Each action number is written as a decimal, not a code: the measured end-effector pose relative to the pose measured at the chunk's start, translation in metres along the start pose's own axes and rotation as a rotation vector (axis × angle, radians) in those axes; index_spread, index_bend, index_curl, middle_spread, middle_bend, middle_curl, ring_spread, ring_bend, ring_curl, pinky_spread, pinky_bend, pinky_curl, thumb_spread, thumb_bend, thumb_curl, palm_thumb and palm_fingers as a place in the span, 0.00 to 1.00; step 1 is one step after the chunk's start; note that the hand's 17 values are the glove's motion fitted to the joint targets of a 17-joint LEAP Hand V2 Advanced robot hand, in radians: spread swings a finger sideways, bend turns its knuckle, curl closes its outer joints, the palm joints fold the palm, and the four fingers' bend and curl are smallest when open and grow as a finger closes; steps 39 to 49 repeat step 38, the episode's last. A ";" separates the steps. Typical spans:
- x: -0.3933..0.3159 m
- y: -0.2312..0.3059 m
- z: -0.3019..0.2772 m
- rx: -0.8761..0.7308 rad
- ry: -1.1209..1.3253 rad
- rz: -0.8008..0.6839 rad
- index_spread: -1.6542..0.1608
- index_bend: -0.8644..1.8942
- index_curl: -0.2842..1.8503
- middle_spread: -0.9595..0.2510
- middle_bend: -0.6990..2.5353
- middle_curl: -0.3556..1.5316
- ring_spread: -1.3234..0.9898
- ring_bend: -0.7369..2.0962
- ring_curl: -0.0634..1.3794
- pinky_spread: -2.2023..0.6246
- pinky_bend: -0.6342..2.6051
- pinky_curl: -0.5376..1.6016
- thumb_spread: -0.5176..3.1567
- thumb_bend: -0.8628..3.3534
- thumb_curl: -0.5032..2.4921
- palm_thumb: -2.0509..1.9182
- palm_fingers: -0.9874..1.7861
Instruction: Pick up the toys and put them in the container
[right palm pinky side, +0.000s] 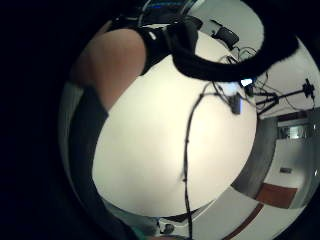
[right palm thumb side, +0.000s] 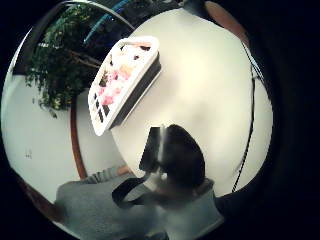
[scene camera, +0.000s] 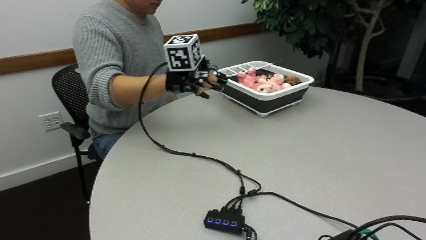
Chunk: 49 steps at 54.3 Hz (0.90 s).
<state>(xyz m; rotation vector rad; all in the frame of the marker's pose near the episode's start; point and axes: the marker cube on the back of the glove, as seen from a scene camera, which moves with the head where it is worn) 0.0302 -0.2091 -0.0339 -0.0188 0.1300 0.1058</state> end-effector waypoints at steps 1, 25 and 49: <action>0.002 0.006 0.001 -0.002 0.001 0.002 0.70 0.38 0.32 0.68 0.26 0.33 0.54 0.37 0.24 0.80 0.49 0.40 0.52 0.20 0.32 0.51 0.33; -0.048 0.205 0.061 -0.132 -0.033 -0.108 0.70 0.39 0.33 0.67 0.27 0.33 0.54 0.35 0.24 0.81 0.46 0.39 0.52 0.20 0.28 0.51 0.35; -0.045 0.220 0.063 -0.106 -0.049 -0.091 0.69 0.39 0.34 0.66 0.27 0.34 0.53 0.34 0.25 0.81 0.45 0.39 0.52 0.20 0.28 0.51 0.35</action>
